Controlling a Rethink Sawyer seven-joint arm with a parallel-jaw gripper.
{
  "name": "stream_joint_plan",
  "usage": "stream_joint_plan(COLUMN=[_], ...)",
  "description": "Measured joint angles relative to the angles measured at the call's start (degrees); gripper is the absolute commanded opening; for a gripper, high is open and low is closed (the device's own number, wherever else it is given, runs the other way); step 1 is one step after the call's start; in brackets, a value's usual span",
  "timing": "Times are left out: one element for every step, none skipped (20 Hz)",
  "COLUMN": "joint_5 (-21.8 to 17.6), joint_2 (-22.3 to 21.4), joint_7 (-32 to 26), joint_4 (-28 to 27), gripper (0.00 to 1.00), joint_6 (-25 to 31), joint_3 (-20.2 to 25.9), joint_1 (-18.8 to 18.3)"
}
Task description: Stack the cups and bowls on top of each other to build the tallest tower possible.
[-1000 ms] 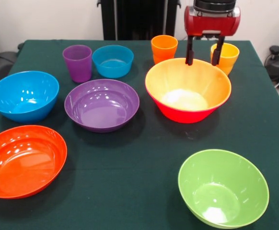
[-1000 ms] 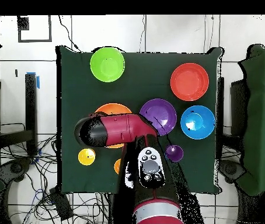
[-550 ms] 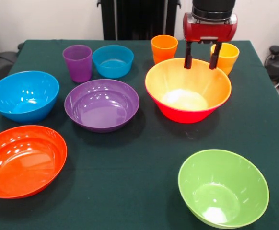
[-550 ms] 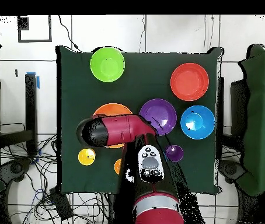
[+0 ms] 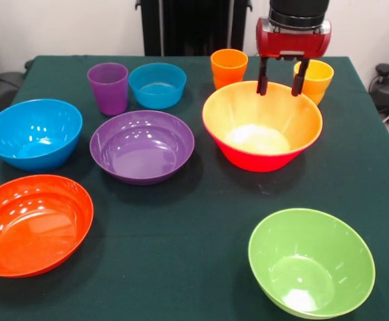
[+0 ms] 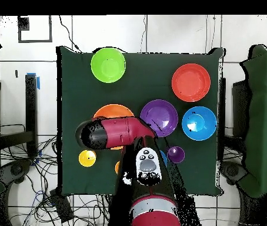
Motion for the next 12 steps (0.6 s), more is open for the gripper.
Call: stream_joint_plan(joint_5=[0.0, 0.1, 0.1, 0.1, 0.2, 0.3, 0.4, 0.4, 0.4, 0.5, 0.5, 0.5], joint_2=[0.0, 0.1, 0.1, 0.0, 0.1, 0.1, 0.1, 0.1, 0.1, 0.1, 0.1, 0.1], joint_7=[0.0, 0.0, 0.0, 0.0, 0.0, 0.0, 0.0, 0.0, 0.0, 0.0, 0.0, 0.0], joint_4=[0.0, 0.0, 0.0, 0.0, 0.0, 0.0, 0.0, 0.0, 0.0, 0.0, 0.0, 0.0], gripper=[1.0, 1.0, 1.0, 1.0, 1.0, 1.0, 1.0, 1.0, 1.0, 1.0, 1.0, 1.0], joint_6=[0.0, 0.0, 0.0, 0.0, 0.0, 0.0, 0.0, 0.0, 0.0, 0.0, 0.0, 0.0], joint_3=[-0.1, -0.1, -0.2, -0.4, -0.5, -0.5, -0.5, -0.5, -0.6, -0.6, -0.6, -0.6], joint_1=[0.0, 0.0, 0.0, 0.0, 0.0, 0.0, 0.0, 0.0, 0.0, 0.0, 0.0, 0.0])
